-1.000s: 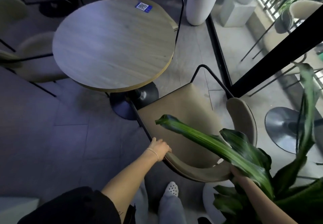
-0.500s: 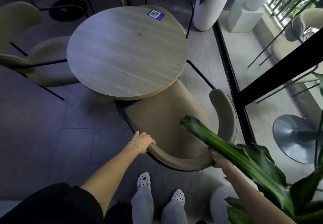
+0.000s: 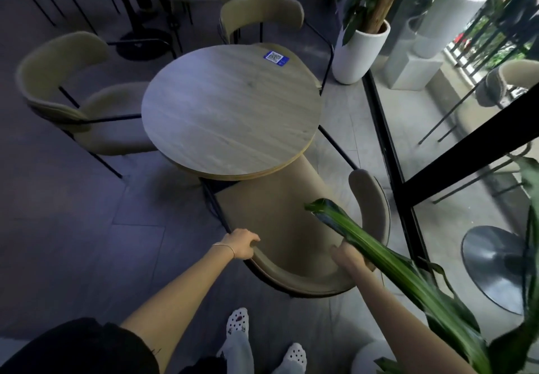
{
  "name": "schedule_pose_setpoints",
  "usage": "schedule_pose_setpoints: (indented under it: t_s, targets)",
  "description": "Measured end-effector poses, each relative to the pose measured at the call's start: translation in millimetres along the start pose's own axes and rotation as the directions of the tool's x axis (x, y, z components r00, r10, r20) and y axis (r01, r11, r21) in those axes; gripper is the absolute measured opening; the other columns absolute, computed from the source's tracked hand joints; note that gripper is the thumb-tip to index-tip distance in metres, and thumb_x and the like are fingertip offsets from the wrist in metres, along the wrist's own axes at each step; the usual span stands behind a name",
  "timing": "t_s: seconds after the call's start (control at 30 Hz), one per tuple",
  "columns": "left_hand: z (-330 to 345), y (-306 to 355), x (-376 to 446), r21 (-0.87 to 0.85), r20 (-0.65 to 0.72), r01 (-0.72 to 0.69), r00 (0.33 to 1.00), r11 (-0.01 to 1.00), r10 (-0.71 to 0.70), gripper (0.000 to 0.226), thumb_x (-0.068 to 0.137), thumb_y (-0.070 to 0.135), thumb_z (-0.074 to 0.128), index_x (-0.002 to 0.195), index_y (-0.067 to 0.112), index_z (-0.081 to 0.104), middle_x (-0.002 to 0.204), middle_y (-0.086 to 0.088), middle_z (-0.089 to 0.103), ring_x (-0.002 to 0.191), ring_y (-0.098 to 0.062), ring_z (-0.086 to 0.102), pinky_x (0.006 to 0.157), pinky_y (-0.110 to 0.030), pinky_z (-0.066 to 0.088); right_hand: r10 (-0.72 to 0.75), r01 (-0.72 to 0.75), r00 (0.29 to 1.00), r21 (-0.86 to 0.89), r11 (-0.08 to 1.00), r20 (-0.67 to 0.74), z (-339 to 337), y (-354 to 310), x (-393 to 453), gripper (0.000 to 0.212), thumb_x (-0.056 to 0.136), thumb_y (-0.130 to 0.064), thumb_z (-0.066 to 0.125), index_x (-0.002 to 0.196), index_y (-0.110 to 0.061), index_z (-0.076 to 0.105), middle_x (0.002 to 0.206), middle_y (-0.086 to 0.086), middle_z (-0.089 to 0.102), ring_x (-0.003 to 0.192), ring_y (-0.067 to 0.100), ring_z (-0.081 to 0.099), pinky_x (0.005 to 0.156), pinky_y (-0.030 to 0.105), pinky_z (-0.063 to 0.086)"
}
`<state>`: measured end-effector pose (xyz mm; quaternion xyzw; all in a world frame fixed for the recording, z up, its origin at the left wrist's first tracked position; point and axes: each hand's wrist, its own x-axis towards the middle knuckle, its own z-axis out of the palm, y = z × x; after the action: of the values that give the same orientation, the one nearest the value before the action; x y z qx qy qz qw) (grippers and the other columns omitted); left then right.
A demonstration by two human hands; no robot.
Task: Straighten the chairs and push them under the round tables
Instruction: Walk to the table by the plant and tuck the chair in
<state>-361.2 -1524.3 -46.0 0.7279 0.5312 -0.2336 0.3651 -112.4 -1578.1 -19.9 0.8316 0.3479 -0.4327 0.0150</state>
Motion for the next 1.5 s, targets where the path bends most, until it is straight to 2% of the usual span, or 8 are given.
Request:
schedule_pose_setpoints:
  t_s: [0.2,0.4,0.63,0.87,0.93,1.17,1.3,1.5]
  targets:
    - [15,5,-13,-0.440,-0.280,0.116,0.924,0.891,-0.259,0.070,0.094,0.031,0.048,0.152,0.020,0.011,0.156,-0.013,0.022,0.143,-0.030,0.026,0.115,-0.045,0.031,-0.203,0.198,0.979,-0.114,0.974,-0.030,-7,-28,-12,0.058,0.099,-0.027,0.037,0.147,0.002,0.021,0.152,0.019,0.033,0.140,0.033,0.034,0.112,0.037,0.031]
    - [32,6,-21,-0.811,-0.146,0.167,0.870,0.561,-0.470,0.078,0.093,0.028,0.051,0.152,0.015,0.002,0.154,-0.020,0.024,0.138,-0.033,0.035,0.114,-0.039,0.034,-0.214,0.205,0.976,-0.143,0.968,-0.050,-29,-24,-12,0.061,0.097,-0.021,0.041,0.147,0.004,0.017,0.149,0.021,0.035,0.137,0.033,0.036,0.110,0.035,0.033]
    - [35,4,-9,-0.846,-0.069,0.180,0.896,0.501,-0.439,0.085,0.092,0.029,0.055,0.152,0.011,-0.002,0.156,-0.019,0.019,0.142,-0.031,0.028,0.115,-0.035,0.028,-0.116,0.103,0.987,-0.120,0.987,-0.113,-51,-17,8,0.065,0.096,-0.020,0.043,0.149,0.002,0.013,0.154,0.021,0.027,0.141,0.032,0.030,0.114,0.035,0.028]
    - [43,16,2,-0.857,-0.017,0.231,0.881,0.460,-0.473,0.095,0.088,0.034,0.061,0.152,0.011,-0.005,0.157,-0.017,0.020,0.143,-0.031,0.027,0.118,-0.037,0.027,-0.063,0.044,0.988,-0.136,0.990,-0.138,-69,-2,48,0.062,0.093,-0.015,0.047,0.146,0.001,0.019,0.142,0.027,0.041,0.131,0.040,0.042,0.106,0.042,0.037]
    - [48,21,7,-0.880,-0.003,0.230,0.873,0.416,-0.488,0.098,0.086,0.032,0.064,0.152,0.011,-0.007,0.157,-0.015,0.019,0.142,-0.030,0.029,0.118,-0.037,0.028,-0.070,0.050,0.989,-0.154,0.987,-0.132,-77,-3,56,0.069,0.094,-0.015,0.048,0.149,0.001,0.009,0.147,0.029,0.033,0.136,0.040,0.035,0.111,0.042,0.031]
    - [62,58,17,-0.946,-0.073,0.175,0.706,0.274,-0.704,0.103,0.081,0.017,0.072,0.152,0.017,-0.003,0.158,-0.013,0.019,0.143,-0.030,0.028,0.113,-0.042,0.030,-0.121,0.095,0.980,-0.160,0.983,-0.160,-102,-5,101,0.060,0.091,-0.005,0.051,0.143,0.007,0.024,0.136,0.030,0.044,0.125,0.042,0.046,0.102,0.046,0.041]
    - [69,78,21,-0.976,-0.036,0.149,0.610,0.159,-0.792,0.097,0.084,0.008,0.067,0.153,0.022,0.000,0.146,-0.021,0.036,0.129,-0.036,0.044,0.106,-0.044,0.038,-0.108,0.086,0.978,-0.129,0.988,-0.176,-113,-13,118,0.072,0.088,0.001,0.055,0.147,0.003,0.014,0.142,0.029,0.036,0.129,0.042,0.040,0.105,0.046,0.038]
    - [70,72,22,-0.949,-0.052,0.214,0.623,0.233,-0.780,0.085,0.090,0.009,0.057,0.152,0.021,0.000,0.142,-0.022,0.038,0.122,-0.037,0.050,0.101,-0.044,0.042,-0.189,0.166,0.967,-0.143,0.976,-0.168,-122,-11,132,0.088,0.080,0.010,0.058,0.150,-0.008,0.008,0.138,0.029,0.039,0.116,0.046,0.050,0.092,0.051,0.046]
